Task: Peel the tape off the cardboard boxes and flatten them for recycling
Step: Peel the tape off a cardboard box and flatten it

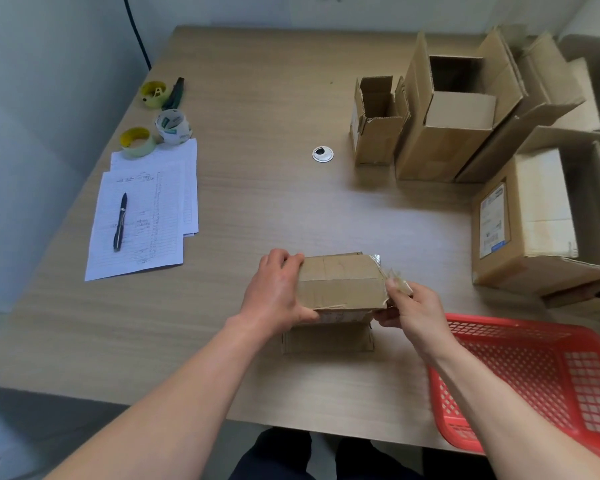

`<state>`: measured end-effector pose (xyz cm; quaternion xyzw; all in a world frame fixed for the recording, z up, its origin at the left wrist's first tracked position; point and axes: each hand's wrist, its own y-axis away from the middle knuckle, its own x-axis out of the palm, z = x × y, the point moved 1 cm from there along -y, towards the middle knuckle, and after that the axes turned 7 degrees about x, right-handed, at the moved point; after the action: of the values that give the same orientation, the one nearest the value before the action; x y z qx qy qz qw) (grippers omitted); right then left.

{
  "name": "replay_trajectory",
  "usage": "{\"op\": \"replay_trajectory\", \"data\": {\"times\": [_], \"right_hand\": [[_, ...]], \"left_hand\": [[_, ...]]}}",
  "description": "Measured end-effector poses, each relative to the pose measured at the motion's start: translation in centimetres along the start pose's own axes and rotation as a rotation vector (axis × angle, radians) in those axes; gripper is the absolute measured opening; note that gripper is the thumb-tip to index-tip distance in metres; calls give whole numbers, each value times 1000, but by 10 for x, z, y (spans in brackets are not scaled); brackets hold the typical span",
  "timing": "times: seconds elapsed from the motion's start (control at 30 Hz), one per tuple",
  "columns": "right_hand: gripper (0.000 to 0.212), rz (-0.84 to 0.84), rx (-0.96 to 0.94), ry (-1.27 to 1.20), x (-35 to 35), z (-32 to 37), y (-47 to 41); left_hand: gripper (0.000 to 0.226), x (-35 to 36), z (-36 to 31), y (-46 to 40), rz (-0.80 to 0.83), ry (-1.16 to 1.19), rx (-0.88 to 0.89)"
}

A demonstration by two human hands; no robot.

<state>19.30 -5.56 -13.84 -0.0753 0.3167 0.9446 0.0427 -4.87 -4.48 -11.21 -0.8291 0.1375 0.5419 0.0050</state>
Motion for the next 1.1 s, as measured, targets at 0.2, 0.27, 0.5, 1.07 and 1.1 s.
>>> {"op": "replay_trajectory", "data": {"times": [0.2, 0.27, 0.5, 1.07, 1.1], "right_hand": [[22, -20, 42, -146, -3, 7, 19], [27, -55, 48, -112, -2, 5, 20], [42, -293, -71, 398, 11, -2, 17], [55, 13, 335, -318, -35, 10, 19], [52, -50, 331, -359, -38, 10, 20]], "left_hand": [[108, 2, -4, -1, -13, 3, -30], [108, 3, -5, -1, -15, -5, -35], [106, 3, -11, 3, -28, -34, -34], [109, -3, -7, -3, 21, 2, -57], [110, -5, -6, -6, 31, 10, -66]]}}
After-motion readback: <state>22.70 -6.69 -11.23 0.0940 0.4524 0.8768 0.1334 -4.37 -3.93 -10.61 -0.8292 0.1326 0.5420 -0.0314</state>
